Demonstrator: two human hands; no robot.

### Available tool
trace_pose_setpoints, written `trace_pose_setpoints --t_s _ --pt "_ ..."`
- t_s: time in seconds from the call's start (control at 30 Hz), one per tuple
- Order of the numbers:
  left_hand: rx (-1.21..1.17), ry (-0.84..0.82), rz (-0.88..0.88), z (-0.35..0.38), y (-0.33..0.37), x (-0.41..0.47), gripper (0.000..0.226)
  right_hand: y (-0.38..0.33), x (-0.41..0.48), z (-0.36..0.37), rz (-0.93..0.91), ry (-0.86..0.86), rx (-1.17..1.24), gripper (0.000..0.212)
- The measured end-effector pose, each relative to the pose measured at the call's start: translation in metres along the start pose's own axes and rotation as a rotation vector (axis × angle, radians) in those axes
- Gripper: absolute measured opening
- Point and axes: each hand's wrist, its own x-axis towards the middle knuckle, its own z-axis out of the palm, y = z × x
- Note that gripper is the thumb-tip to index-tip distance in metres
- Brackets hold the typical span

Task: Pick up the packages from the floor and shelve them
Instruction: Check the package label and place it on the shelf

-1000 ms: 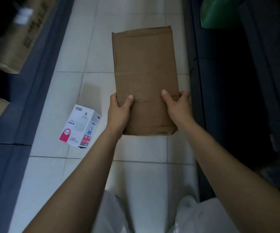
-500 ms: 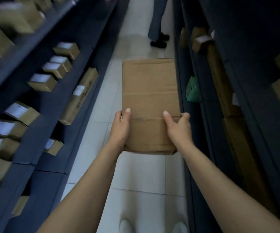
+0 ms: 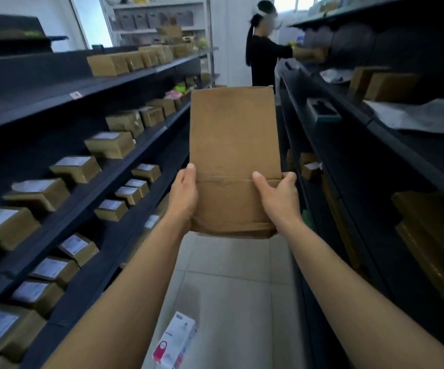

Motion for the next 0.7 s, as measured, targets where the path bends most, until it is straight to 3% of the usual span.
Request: trace_pose_setpoints --t_s 0.13,0.2,0.33,0.43,0.47,0.57,0.6,0.7 --pt "-0.071 -0.015 -0.037 -0.012 0.021 -0.008 0.063 -0.018 -0.005 -0.003 -0.068 0.007 0.033 0.064" --pt "-0.092 -0.006 -0.016 -0.018 0.027 -0.009 0.062 -0.025 -0.007 -0.002 -0.097 -0.003 0.028 0.068" --pt "-0.113 0.077 0.062 -0.026 0.029 -0.005 0.033 -0.031 -0.01 -0.006 -0.152 -0.005 0.0 0.079" --pt "-0.135 0.036 0.086 -0.032 0.022 -0.003 0.015 -0.034 -0.009 -0.01 -0.172 -0.005 -0.022 0.086" --pt "-0.158 0.002 0.044 -0.033 0.02 -0.004 0.026 -0.035 -0.009 -0.011 -0.167 -0.018 -0.012 0.087" --pt "-0.199 -0.136 -0.176 -0.038 0.022 -0.006 0.101 -0.034 -0.011 -0.011 -0.127 -0.095 0.065 0.087" --pt "-0.193 -0.175 -0.224 -0.04 0.023 -0.005 0.117 -0.033 -0.012 -0.01 -0.115 -0.117 0.08 0.087" --pt "-0.16 -0.257 -0.24 -0.042 0.026 -0.003 0.125 -0.032 -0.015 -0.007 -0.088 -0.154 0.04 0.09"
